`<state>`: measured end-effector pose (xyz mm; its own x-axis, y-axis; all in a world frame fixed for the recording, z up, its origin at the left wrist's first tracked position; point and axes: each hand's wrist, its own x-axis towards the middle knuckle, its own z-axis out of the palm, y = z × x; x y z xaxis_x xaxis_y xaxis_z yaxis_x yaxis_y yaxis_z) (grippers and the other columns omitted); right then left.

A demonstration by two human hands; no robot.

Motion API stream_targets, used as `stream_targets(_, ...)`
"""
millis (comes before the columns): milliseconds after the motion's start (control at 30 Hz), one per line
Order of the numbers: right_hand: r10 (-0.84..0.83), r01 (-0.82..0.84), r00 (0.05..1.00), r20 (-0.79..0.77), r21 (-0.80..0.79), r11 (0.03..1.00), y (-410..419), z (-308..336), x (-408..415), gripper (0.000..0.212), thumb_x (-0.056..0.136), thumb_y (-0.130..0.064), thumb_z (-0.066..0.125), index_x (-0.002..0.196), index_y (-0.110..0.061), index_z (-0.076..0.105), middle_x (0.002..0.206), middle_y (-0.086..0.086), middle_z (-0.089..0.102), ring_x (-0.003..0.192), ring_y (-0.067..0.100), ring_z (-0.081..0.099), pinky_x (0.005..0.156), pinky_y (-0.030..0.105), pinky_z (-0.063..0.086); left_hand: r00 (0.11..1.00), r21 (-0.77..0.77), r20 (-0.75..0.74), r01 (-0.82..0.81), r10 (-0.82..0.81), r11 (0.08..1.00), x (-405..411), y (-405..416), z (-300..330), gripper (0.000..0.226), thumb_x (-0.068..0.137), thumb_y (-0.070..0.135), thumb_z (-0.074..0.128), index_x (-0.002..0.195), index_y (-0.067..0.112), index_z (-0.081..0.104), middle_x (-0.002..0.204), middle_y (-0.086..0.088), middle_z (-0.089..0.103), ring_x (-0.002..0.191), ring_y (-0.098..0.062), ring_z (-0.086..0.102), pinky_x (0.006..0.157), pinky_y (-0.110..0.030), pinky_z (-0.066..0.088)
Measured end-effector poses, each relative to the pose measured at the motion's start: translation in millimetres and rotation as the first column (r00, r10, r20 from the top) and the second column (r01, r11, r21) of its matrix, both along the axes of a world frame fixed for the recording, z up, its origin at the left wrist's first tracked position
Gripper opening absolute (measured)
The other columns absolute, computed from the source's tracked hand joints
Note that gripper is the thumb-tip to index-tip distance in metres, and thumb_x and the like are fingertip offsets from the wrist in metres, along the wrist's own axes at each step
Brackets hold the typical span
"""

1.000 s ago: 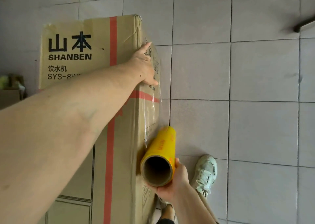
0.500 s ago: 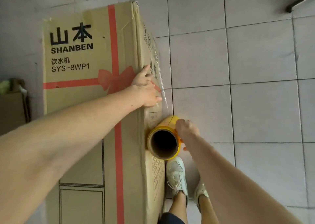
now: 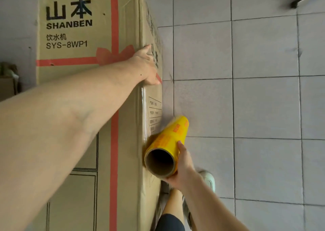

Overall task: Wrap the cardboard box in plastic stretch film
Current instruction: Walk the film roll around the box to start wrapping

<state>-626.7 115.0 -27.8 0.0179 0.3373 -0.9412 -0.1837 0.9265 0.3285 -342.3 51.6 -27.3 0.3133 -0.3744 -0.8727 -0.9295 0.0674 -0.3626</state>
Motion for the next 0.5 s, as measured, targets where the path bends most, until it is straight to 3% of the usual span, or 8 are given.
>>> stream_targets(167, -0.028, 0.031, 0.999, -0.038, 0.079, 0.996, 9.1, 5.3, -23.7, 0.073, 0.086, -0.065, 0.058, 0.134, -0.014, 0.039, 0.116, 0.025, 0.064, 0.102, 0.044, 0.063, 0.071, 0.052, 0.057, 0.995, -0.019, 0.092, -0.031, 0.033, 0.999, -18.3, -1.0, 9.4, 0.079, 0.096, 0.068, 0.007, 0.146, 0.023, 0.049, 0.154, -0.005, 0.044, 0.152, -0.023, 0.015, 0.116, -0.058, -0.019)
stream_targets(300, -0.11, 0.117, 0.992, -0.059, 0.135, 0.984, 10.6, 3.6, -38.3, 0.076, 0.086, -0.067, 0.055, 0.13, -0.006, 0.046, 0.113, 0.026, 0.067, 0.098, 0.042, 0.066, 0.069, 0.047, 0.058, 0.991, 0.028, 0.108, 0.078, -0.081, 0.997, -56.2, 9.2, 12.0, 0.074, 0.099, 0.064, 0.006, 0.149, 0.022, 0.042, 0.161, -0.006, 0.031, 0.153, -0.029, 0.006, 0.117, -0.062, -0.012)
stream_targets(400, -0.059, 0.056, 0.998, 0.008, 0.193, 0.98, 10.1, -3.2, -46.7, 0.074, 0.089, -0.068, 0.045, 0.129, -0.006, 0.051, 0.113, 0.026, 0.07, 0.097, 0.042, 0.069, 0.073, 0.045, 0.058, 0.997, 0.005, 0.044, 0.061, -0.061, 0.998, -80.4, 29.2, 8.7, 0.072, 0.099, 0.066, 0.007, 0.157, 0.026, 0.024, 0.166, -0.003, 0.013, 0.153, -0.032, -0.001, 0.118, -0.063, -0.01)
stream_targets(500, 0.051, -0.061, 0.997, 0.062, 0.176, 0.983, 2.5, -3.7, -39.6, 0.064, 0.095, -0.059, 0.044, 0.134, -0.009, 0.047, 0.119, 0.025, 0.067, 0.101, 0.042, 0.068, 0.085, 0.05, 0.055, 1.0, 0.016, 0.008, -0.027, 0.027, 1.0, -95.1, 47.2, 4.5, 0.072, 0.096, 0.069, 0.003, 0.156, 0.035, 0.024, 0.167, 0.0, 0.008, 0.152, -0.037, -0.008, 0.114, -0.066, -0.015)
